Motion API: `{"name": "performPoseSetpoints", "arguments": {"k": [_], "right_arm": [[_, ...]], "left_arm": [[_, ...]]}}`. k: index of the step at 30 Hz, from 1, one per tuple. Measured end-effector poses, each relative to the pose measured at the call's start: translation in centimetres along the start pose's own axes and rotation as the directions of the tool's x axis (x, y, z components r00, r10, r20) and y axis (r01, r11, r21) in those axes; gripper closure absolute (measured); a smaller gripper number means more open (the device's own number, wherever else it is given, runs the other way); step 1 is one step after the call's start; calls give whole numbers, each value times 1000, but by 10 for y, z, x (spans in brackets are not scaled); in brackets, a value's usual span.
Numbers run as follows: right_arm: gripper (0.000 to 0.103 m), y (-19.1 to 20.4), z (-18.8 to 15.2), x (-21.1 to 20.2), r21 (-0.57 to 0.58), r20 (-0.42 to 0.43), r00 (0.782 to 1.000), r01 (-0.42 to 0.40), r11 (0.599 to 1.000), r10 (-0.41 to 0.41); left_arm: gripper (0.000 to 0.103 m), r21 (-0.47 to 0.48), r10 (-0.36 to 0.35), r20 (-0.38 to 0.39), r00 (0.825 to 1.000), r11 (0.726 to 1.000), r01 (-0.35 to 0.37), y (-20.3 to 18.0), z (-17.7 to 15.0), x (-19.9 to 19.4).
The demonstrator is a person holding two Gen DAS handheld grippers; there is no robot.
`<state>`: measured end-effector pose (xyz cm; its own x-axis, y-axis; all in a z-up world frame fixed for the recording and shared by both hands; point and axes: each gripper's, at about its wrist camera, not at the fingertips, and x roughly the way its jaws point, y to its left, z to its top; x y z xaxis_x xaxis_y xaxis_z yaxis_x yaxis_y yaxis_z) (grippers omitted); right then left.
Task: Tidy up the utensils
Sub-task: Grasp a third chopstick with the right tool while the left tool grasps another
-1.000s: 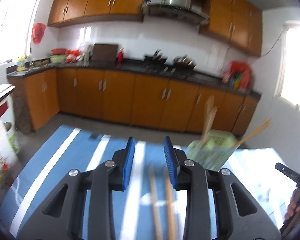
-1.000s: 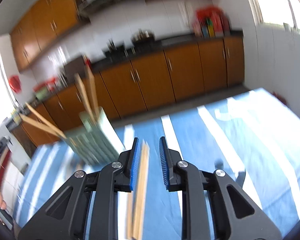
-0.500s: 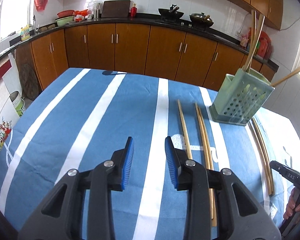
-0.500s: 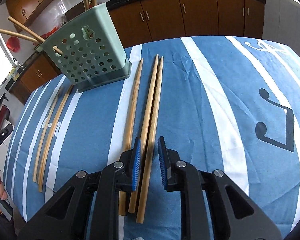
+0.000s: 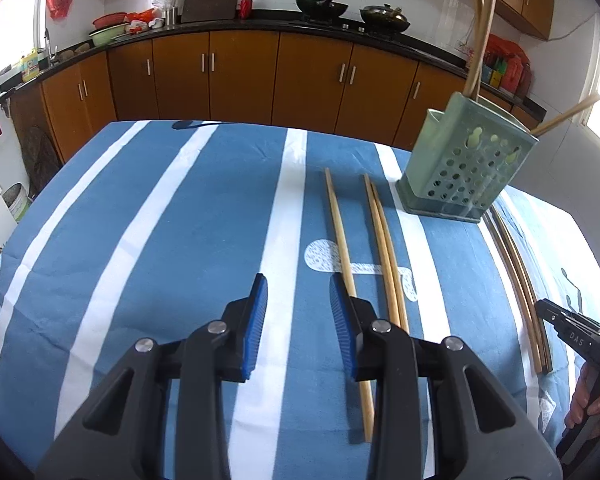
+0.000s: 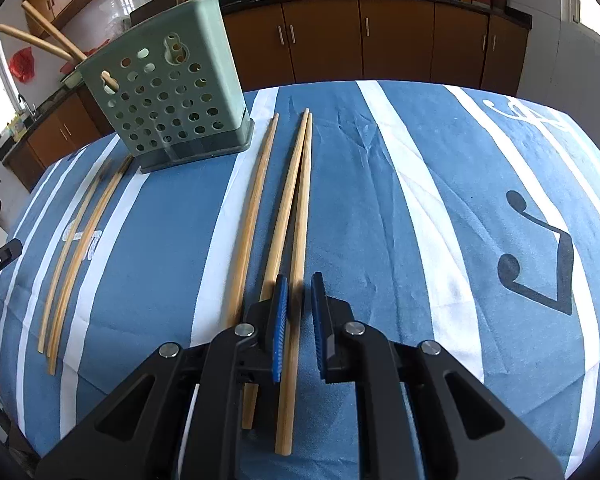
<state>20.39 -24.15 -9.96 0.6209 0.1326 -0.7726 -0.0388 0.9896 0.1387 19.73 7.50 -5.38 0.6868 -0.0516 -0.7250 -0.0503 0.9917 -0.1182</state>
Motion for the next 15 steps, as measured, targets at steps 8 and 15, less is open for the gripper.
{"name": "performPoseSetpoints", "arguments": {"k": [8,15], "right_arm": [[95,-53,8,-2,166,13,991,128,978,-132],[95,-63,6,-3,174,16,989,143,974,-148]], "left_arm": [[70,34,-49,-41,998,998,50,-15,-11,12],[71,89,-50,-97,994,994,58,-34,-20,30]]}}
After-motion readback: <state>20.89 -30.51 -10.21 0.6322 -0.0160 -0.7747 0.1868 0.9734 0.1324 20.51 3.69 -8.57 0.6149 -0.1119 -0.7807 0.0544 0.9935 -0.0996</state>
